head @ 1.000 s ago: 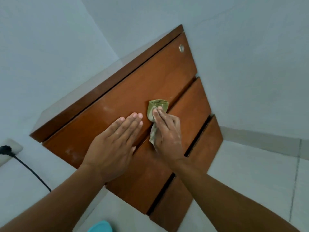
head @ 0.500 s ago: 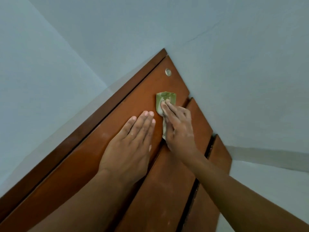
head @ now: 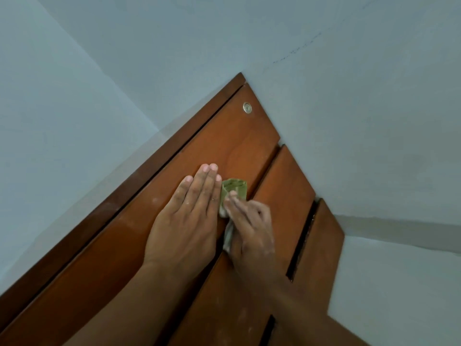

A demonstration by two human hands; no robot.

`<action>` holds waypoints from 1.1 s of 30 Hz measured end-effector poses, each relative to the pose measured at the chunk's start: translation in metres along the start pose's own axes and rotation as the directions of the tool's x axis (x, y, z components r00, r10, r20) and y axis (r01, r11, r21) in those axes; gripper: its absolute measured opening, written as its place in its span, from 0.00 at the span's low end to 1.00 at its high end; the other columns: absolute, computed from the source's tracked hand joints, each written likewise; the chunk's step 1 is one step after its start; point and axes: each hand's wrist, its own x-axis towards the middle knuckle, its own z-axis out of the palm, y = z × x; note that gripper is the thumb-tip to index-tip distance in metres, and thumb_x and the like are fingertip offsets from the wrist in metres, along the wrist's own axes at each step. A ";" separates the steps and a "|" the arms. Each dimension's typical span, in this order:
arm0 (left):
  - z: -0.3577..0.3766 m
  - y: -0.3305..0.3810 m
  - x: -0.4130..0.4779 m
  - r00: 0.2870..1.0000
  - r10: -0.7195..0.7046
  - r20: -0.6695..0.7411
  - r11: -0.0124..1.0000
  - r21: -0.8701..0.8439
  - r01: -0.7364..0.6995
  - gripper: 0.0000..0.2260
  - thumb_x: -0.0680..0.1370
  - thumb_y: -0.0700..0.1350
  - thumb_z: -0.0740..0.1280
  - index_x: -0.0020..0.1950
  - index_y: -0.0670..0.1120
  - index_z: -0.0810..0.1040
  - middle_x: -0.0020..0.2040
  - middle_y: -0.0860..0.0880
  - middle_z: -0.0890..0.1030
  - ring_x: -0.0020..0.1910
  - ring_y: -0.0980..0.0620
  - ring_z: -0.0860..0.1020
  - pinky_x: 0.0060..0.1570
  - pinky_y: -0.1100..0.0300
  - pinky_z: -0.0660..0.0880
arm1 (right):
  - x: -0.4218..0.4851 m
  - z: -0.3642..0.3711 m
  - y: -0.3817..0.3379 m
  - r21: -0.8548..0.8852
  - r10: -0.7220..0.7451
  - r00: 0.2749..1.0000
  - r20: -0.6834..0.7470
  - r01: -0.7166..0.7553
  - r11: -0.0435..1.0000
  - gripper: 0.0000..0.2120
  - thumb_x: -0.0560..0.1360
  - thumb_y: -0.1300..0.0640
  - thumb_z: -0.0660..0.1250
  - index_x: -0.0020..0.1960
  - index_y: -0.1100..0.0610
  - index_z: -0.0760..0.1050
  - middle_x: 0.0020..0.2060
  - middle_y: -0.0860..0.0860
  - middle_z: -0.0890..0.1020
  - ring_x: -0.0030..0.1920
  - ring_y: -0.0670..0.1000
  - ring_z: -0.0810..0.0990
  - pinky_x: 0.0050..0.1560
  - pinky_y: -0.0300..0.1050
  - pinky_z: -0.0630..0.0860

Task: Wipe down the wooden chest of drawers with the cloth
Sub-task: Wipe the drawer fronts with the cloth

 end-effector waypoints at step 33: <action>-0.047 0.082 -0.143 0.802 -0.277 0.529 0.793 -0.345 0.502 0.31 0.83 0.60 0.48 0.83 0.47 0.50 0.83 0.48 0.58 0.81 0.48 0.58 0.76 0.54 0.55 | -0.045 -0.049 -0.011 0.037 0.492 0.867 0.076 -0.496 0.868 0.18 0.81 0.66 0.59 0.69 0.59 0.75 0.64 0.54 0.79 0.65 0.54 0.73 0.58 0.14 0.49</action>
